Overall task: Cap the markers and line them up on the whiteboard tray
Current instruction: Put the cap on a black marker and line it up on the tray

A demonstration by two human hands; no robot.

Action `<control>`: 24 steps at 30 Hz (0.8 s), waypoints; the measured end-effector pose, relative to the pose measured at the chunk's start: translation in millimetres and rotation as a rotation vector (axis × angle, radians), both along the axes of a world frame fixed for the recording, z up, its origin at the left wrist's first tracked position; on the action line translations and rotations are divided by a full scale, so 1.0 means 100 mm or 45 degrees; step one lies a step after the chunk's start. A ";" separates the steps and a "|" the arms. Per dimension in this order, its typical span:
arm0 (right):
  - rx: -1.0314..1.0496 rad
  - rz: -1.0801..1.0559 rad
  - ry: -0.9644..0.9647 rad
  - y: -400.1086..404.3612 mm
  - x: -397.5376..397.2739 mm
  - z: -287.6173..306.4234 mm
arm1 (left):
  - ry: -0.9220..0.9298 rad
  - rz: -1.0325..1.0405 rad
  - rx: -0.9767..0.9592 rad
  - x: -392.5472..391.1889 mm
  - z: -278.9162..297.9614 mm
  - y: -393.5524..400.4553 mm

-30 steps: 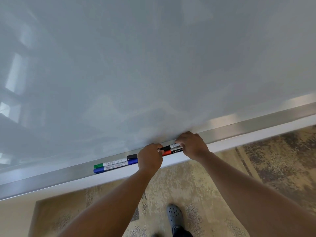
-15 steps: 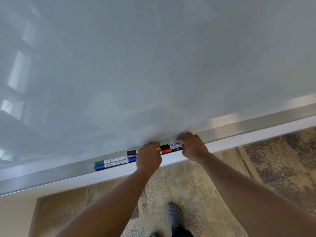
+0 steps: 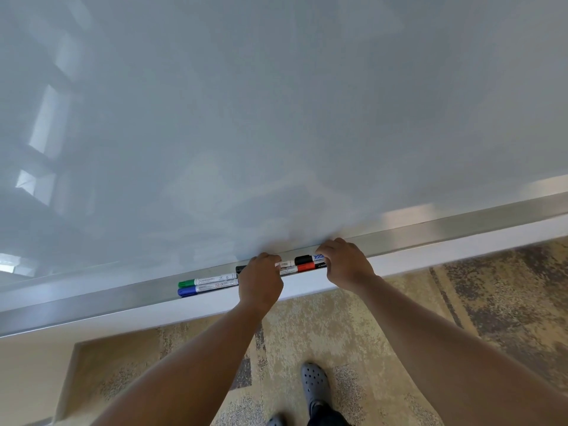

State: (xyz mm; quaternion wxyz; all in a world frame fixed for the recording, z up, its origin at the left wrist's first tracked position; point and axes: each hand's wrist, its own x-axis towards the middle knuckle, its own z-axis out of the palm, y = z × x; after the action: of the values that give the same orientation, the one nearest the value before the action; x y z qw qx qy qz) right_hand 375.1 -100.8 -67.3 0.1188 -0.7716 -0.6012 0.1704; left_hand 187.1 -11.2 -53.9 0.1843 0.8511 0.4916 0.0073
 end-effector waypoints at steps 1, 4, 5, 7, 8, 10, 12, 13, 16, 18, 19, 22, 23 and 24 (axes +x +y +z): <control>0.002 0.001 0.001 0.00 0.00 0.00 | -0.006 0.016 -0.006 0.00 0.00 0.00; 0.007 0.005 -0.011 0.01 -0.02 0.00 | -0.012 0.048 -0.022 0.02 0.00 -0.01; 0.006 0.003 -0.011 0.01 -0.03 0.00 | -0.014 0.058 -0.029 0.02 -0.01 -0.01; 0.003 0.003 -0.012 0.01 -0.03 0.00 | -0.017 0.070 -0.037 0.02 0.00 -0.01; 0.001 0.004 -0.013 0.00 -0.03 -0.01 | -0.017 0.073 -0.036 0.01 0.00 -0.01; -0.005 0.011 -0.018 0.01 -0.03 -0.01 | -0.020 0.082 -0.030 0.00 0.00 -0.01; -0.005 0.018 -0.019 0.02 -0.04 -0.01 | -0.032 0.106 -0.013 -0.02 0.00 -0.01; 0.000 0.017 -0.017 0.02 -0.04 -0.01 | -0.044 0.114 0.003 -0.04 -0.01 0.00; -0.002 0.025 -0.029 0.04 -0.07 -0.01 | -0.026 0.090 0.079 -0.15 -0.05 0.06; -0.010 0.027 -0.031 0.06 -0.09 -0.01 | 0.012 0.072 0.131 -0.26 -0.07 0.11; -0.014 0.026 -0.032 0.07 -0.10 -0.01 | 0.030 0.067 0.156 -0.32 -0.08 0.13; -0.012 0.023 -0.041 0.09 -0.15 0.00 | 0.064 0.059 0.199 -0.51 -0.11 0.18; -0.014 0.026 -0.043 0.09 -0.17 0.00 | 0.070 0.056 0.198 -0.57 -0.12 0.19; -0.015 0.031 -0.048 0.10 -0.20 0.00 | 0.079 0.050 0.195 -0.63 -0.12 0.20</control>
State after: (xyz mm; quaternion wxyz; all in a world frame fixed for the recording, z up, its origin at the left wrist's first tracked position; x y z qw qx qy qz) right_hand 355.6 -90.5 -67.6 0.1008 -0.7679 -0.6118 0.1609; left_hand 123.8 8.8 -65.9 0.1030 0.8527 0.5117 0.0220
